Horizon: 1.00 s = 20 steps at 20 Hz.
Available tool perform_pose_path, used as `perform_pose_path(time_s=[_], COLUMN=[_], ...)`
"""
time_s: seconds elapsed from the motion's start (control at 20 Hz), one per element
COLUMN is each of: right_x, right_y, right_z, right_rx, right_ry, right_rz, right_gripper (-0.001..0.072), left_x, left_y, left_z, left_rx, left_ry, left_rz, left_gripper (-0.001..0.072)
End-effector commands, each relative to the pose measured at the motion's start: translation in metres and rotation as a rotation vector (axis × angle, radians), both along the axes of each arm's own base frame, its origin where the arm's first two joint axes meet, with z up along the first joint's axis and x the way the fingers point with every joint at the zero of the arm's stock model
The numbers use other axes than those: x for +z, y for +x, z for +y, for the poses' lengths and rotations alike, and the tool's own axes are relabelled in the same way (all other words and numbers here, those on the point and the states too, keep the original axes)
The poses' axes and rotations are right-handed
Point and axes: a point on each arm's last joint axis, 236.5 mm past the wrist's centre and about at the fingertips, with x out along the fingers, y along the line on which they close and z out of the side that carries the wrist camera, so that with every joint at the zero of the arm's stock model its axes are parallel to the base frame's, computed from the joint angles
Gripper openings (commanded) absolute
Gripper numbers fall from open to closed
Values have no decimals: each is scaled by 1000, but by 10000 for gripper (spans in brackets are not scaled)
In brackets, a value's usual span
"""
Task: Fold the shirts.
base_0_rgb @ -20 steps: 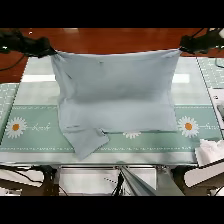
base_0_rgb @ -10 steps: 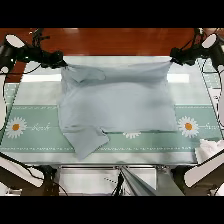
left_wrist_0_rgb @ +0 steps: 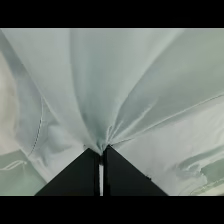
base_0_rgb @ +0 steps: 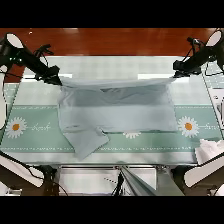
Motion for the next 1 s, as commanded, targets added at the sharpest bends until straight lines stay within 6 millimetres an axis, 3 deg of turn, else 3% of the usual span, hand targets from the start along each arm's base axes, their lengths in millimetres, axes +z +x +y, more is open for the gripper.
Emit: perform_pose_path(time_s=[0.0, 0.2, 0.25, 0.3, 0.35, 0.4, 0.5, 0.6, 0.65, 0.75, 0.85, 0.95], right_x=[-2, -1, 0, 1, 1, 3, 10, 24, 32, 40, 30, 11], right_y=[-12, -12, -11, -13, -18, -27, -57, -90, -99, -118, -140, -158], right_z=[-2, 5, 8, 10, 10, 7, -7, -35, -44, -59, -69, -66], right_rx=[5, -3, 0, 17, 46, 67, 91, 40, 3, -39, -86, -118], right_ry=[-8, 22, 37, 44, 41, 34, -8, -71, -75, -70, -44, 24], right_rz=[53, 51, 49, 52, 68, 93, 195, 301, 311, 287, 255, 188], right_gripper=[24, 28, 107, 221, 266, 266, 267, 283, 351, 422, 436, 478], left_x=[-2, -3, -3, -2, 0, 3, 14, 32, 42, 50, 35, 9], left_y=[-13, -11, -11, -13, -18, -25, -39, -49, -55, -71, -100, -141], left_z=[3, -6, -6, -5, -3, 1, 12, 28, 36, 50, 59, 45], left_rx=[-25, -44, -47, -47, -46, -43, -29, 4, 36, 94, 183, 259], left_ry=[30, 32, 32, 31, 29, 30, 28, 36, 36, 37, 32, -54], left_rz=[52, 41, 39, 46, 67, 94, 137, 135, 121, 79, 55, 75], left_gripper=[24, 37, 84, 207, 322, 387, 392, 392, 392, 392, 392, 392])
